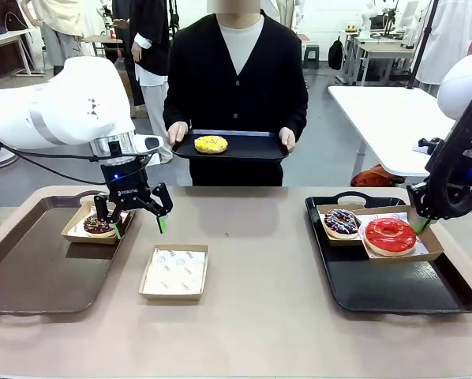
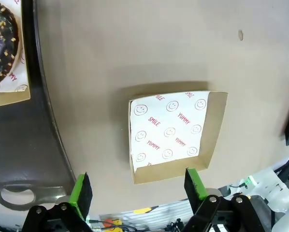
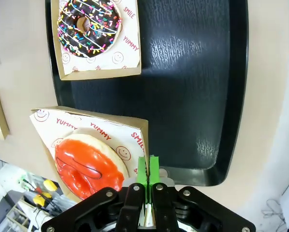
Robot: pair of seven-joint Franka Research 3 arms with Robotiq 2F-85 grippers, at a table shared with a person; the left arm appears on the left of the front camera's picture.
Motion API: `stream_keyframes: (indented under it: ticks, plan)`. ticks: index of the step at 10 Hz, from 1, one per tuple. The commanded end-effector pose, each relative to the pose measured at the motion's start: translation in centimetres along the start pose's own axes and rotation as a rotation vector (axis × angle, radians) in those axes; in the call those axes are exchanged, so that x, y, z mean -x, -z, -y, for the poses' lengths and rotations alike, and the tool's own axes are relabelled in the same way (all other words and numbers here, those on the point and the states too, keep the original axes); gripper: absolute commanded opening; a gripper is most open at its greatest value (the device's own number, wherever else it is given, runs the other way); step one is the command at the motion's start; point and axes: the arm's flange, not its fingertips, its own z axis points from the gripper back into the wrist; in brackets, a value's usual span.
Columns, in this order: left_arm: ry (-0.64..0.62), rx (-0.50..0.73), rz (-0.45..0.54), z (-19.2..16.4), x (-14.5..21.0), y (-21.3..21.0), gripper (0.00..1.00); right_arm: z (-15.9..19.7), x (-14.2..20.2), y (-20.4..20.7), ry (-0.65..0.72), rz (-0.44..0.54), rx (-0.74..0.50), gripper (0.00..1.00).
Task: Individually package the donuts and arrange them on the tray.
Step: Place the picked Paper togo box on the Handle tray while simultaneously picking up another Paper togo box from the table with the other hand.
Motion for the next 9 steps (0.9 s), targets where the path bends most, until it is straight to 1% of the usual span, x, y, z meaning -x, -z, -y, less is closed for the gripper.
stream_keyframes:
  ticks: [1, 2, 5, 7, 9]
  plan:
    - [-0.018, -0.026, 0.025, 0.4, 0.6, 0.0, 1.0, 0.0, 0.0, -0.3, 0.0, 0.007, -0.001, 0.02]
    - [-0.017, -0.026, 0.029, 0.4, 0.9, 0.3, 1.0, 0.0, 0.0, -0.3, 0.0, 0.007, -0.001, 0.02]
    - [0.03, -0.091, 0.068, 0.2, 1.7, 2.7, 1.0, 0.0, 0.0, -0.3, 0.0, 0.007, -0.001, 0.02]
    - [0.043, -0.093, 0.078, 0.3, 1.8, 3.9, 1.0, 0.0, 0.0, -0.3, 0.0, 0.007, -0.001, 0.02]
    - [0.068, -0.076, 0.138, 0.6, 1.8, 4.5, 1.0, 0.0, 0.0, -0.3, 0.0, 0.007, -0.001, 0.02]
